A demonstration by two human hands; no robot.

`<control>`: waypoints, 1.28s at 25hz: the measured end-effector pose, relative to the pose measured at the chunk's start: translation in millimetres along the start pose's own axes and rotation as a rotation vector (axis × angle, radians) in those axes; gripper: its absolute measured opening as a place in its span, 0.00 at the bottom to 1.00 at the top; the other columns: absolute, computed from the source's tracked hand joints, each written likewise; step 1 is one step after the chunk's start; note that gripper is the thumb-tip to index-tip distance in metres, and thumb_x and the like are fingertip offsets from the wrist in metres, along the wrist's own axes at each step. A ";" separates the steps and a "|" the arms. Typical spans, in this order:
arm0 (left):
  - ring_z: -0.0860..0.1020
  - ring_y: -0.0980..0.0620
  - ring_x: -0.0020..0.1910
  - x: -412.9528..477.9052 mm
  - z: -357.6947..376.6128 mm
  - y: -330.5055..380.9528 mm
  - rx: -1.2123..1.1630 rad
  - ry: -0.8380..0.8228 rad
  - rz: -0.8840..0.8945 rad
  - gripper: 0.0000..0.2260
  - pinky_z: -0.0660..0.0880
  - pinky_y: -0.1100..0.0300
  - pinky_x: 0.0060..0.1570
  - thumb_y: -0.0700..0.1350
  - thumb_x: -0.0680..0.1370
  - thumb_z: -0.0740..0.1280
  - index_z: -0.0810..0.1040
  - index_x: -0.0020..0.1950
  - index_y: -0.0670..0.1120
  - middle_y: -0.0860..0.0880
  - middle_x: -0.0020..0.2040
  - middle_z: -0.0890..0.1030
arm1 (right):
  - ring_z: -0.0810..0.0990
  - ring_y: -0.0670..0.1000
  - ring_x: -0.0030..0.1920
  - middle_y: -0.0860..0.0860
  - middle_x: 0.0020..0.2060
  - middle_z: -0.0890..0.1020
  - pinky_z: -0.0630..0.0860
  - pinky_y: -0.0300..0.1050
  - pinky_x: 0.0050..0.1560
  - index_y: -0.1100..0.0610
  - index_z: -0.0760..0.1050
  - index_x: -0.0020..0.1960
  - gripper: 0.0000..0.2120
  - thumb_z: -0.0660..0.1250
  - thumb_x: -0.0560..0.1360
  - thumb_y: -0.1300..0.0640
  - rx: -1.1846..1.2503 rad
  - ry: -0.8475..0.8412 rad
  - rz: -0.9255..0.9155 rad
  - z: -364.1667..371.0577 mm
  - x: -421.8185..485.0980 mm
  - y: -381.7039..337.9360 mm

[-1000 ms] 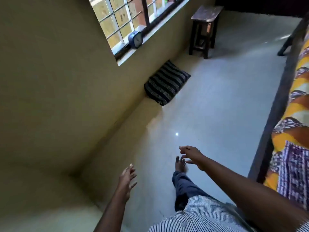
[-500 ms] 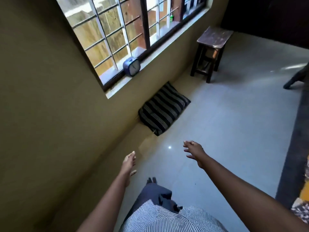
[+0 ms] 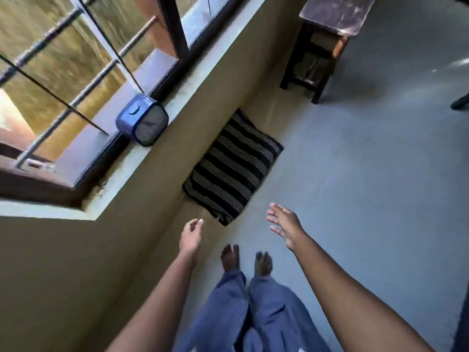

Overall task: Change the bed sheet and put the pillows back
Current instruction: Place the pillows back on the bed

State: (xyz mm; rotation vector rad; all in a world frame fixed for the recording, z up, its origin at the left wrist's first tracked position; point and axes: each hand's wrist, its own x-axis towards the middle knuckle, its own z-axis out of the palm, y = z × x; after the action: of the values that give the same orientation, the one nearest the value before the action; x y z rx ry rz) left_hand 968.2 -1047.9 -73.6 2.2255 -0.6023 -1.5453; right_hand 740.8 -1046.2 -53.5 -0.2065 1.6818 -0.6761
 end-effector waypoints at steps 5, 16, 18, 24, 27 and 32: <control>0.73 0.42 0.62 117.3 57.1 28.3 0.172 -0.011 0.028 0.15 0.70 0.48 0.61 0.50 0.79 0.61 0.74 0.63 0.45 0.44 0.63 0.76 | 0.76 0.50 0.53 0.53 0.52 0.77 0.73 0.44 0.50 0.54 0.72 0.57 0.08 0.61 0.79 0.53 -0.006 0.009 0.094 21.1 152.0 3.6; 0.72 0.54 0.57 328.4 149.8 -59.9 0.150 -0.075 -0.006 0.08 0.68 0.54 0.63 0.47 0.80 0.61 0.74 0.58 0.51 0.52 0.56 0.75 | 0.77 0.57 0.56 0.55 0.55 0.77 0.75 0.50 0.56 0.58 0.65 0.68 0.39 0.65 0.68 0.33 0.024 0.056 0.349 89.9 478.9 125.9; 0.73 0.53 0.58 342.2 146.6 -72.1 0.191 -0.091 -0.019 0.10 0.69 0.54 0.64 0.47 0.80 0.61 0.75 0.59 0.50 0.52 0.57 0.77 | 0.74 0.58 0.64 0.55 0.65 0.74 0.72 0.58 0.63 0.59 0.65 0.70 0.48 0.73 0.60 0.33 0.221 0.049 0.351 113.7 502.3 134.7; 0.74 0.53 0.55 306.7 124.0 -21.3 0.213 -0.116 0.024 0.11 0.70 0.57 0.53 0.46 0.80 0.59 0.76 0.59 0.49 0.51 0.56 0.78 | 0.80 0.59 0.54 0.60 0.55 0.81 0.76 0.59 0.57 0.65 0.75 0.59 0.20 0.71 0.71 0.55 0.094 0.180 0.031 105.1 469.3 98.9; 0.76 0.55 0.52 247.2 115.7 38.0 0.155 -0.162 0.110 0.07 0.71 0.59 0.48 0.47 0.80 0.60 0.77 0.53 0.50 0.51 0.52 0.80 | 0.80 0.61 0.54 0.62 0.52 0.81 0.76 0.52 0.56 0.67 0.76 0.55 0.19 0.70 0.72 0.53 -0.292 0.217 -0.096 64.6 391.8 41.3; 0.75 0.56 0.46 150.6 119.5 112.8 0.124 -0.225 0.222 0.07 0.70 0.61 0.43 0.45 0.80 0.60 0.77 0.51 0.51 0.51 0.49 0.79 | 0.78 0.63 0.55 0.65 0.53 0.80 0.72 0.48 0.49 0.66 0.76 0.54 0.18 0.67 0.75 0.51 -0.892 0.212 -0.206 0.2 266.7 -31.4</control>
State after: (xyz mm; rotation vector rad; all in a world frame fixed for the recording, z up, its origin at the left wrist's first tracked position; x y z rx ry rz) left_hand 887.0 -1230.0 -173.2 2.0020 -1.0000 -1.6916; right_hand 671.2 -1202.3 -260.6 -0.9732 2.0951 -0.0453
